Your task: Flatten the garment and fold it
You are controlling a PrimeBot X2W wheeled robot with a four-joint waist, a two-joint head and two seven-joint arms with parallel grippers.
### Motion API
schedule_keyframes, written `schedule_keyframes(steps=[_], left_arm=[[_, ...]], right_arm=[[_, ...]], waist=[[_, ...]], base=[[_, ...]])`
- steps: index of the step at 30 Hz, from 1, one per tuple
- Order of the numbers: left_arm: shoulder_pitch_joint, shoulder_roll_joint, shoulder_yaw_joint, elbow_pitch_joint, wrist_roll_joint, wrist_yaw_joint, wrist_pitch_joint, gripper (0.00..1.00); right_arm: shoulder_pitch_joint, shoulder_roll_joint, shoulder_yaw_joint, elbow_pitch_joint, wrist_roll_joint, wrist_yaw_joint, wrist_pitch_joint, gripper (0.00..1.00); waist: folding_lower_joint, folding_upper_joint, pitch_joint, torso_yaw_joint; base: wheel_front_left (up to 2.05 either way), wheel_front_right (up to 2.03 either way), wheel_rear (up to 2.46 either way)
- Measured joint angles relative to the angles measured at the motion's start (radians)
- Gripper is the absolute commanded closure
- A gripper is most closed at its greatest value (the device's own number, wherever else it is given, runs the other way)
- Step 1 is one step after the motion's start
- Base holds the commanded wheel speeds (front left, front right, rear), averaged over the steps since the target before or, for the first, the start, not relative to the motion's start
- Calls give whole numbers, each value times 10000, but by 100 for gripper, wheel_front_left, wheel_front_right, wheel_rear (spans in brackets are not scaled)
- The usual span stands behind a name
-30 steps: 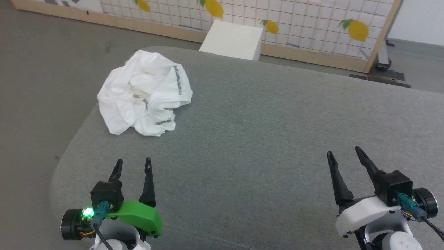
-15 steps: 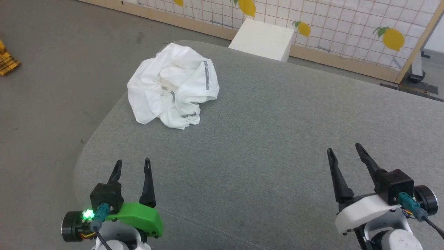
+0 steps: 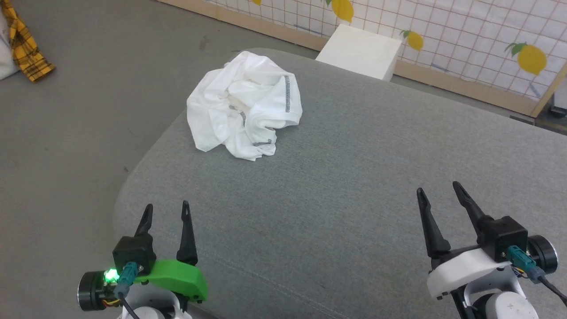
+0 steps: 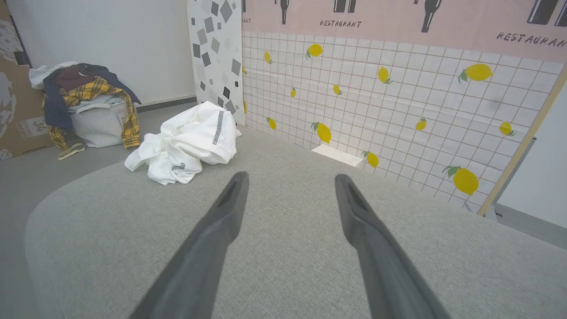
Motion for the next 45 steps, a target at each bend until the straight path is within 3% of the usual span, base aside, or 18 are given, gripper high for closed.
schedule_keyframes(steps=[33,42,45], left_arm=[[-63,50,-186,447,-470,309,-650,0],[-407,161,-215,639,-861,293,-853,0],[-978,184,-209,671,-1237,71,-777,0]], right_arm=[[-195,10,27,268,127,0,-535,0],[-335,21,113,330,184,0,-704,0],[-473,25,171,291,176,0,-702,0]], waist=[[0,0,102,1351],[0,0,192,1475],[0,0,365,1443]], base=[[0,0,0],[0,0,0],[0,0,0]])
